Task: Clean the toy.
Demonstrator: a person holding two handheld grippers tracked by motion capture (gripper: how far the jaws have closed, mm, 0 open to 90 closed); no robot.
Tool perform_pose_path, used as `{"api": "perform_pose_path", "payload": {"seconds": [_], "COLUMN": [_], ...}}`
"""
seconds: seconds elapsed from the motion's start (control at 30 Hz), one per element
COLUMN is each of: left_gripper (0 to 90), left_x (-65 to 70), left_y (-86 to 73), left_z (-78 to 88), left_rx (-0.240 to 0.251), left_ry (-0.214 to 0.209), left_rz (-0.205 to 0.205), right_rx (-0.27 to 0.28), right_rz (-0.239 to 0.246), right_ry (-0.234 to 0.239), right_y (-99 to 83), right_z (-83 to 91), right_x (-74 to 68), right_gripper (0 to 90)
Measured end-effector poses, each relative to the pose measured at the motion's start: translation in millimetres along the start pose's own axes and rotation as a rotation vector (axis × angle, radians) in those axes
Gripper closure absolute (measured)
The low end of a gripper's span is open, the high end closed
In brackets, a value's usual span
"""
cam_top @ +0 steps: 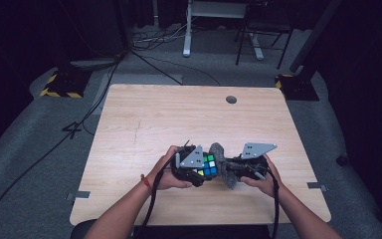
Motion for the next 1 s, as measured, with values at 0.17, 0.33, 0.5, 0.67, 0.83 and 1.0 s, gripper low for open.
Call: {"api": "perform_pose_path", "payload": {"seconds": [0.17,0.33,0.5,0.67,0.83,1.0], "left_gripper": [33.5,33.4,33.4,33.4,33.4,33.4], "left_x": [-2.9,-7.5,-7.6,-1.3,4.1,4.7], "left_y": [4.4,0.5,-9.0,-9.8,-3.9,3.8], "left_z": [7.1,7.6,0.2,-5.4,-4.1,2.1], "left_rx": [0.024,0.015,-0.022,-0.037,-0.024,0.023], "left_ry": [0.012,0.017,0.006,-0.005,-0.016,-0.019], "left_rz": [0.009,0.022,0.035,0.021,0.001,-0.002], "right_rx": [-0.04,-0.013,0.074,0.086,0.019,-0.055], "right_rz": [0.002,0.03,0.045,0.047,0.023,-0.027], "right_ry": [0.009,0.028,0.071,0.046,0.008,0.032], "right_y": [-10.0,-4.5,13.8,18.5,4.9,-15.5], "right_z": [-2.9,0.4,10.0,11.1,4.3,-4.1], "right_x": [-0.1,-8.7,-20.5,-18.5,-5.7,0.6], "right_gripper": [78.5,78.5,78.3,78.1,78.0,78.0]}}
Point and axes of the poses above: each handheld gripper's, and its own axes: z roughly backward along the jaws, y roughly out of its top, x roughly to its right, the point moved 10 cm from there along -z, roughly forward along the jaws, and after that the axes turned 4 degrees about x, right-handed, at the moved point
